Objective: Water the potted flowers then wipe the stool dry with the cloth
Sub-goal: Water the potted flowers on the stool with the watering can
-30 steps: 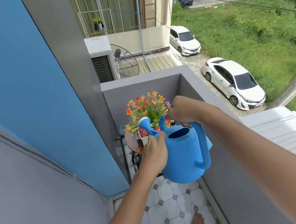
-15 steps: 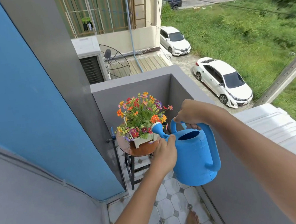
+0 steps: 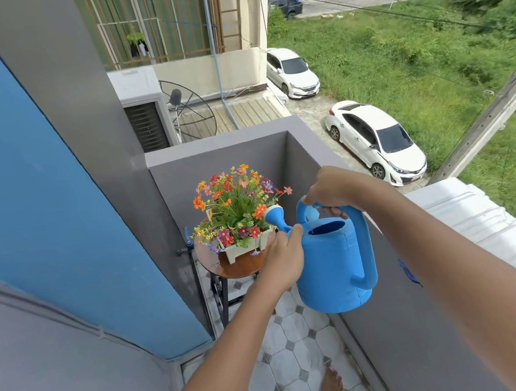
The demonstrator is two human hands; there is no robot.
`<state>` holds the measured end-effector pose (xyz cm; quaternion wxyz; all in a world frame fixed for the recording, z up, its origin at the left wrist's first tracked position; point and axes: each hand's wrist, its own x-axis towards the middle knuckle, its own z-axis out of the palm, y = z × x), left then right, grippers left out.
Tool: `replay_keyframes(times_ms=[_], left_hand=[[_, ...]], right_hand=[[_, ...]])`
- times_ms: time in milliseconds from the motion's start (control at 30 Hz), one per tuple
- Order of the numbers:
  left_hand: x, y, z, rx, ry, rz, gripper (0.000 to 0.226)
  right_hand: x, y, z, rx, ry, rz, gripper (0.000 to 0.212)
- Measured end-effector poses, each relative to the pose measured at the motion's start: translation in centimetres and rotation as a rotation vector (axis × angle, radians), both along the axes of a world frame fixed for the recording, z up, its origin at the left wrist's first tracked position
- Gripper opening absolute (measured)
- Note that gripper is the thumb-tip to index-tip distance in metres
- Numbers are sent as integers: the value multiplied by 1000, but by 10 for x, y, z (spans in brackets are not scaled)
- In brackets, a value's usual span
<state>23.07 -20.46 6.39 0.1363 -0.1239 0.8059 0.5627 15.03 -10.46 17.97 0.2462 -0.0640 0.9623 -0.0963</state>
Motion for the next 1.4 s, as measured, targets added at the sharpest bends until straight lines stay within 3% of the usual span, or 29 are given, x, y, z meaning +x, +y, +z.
replay_keyframes(times_ms=[67,267,433,600,733,800,1400], left_hand=[[-4,-4,2,3,8,-10,41],[-13,-17,6,23,-26,56,63],[-21,-36,6,-1,17,98,56],[-27,-45,6,21,30,162,73],[-29,-51,13,-43,75,117,46],[-33,-52,13,-42,70,138,42],[-95,22,-7,-70,1,38,51]], right_hand=[[-1,-4,3,4,-3,18,42],[-10,-23,12,-6,-18,28,46],[-19,-40,13,-5,12,53,38],[-26,-53,20,-34,23,81,39],[-35,-59,17,-35,40,65,45],[-45,-58,13,-74,44,27,39],[-101,23,-5,-130,19,-33,35]])
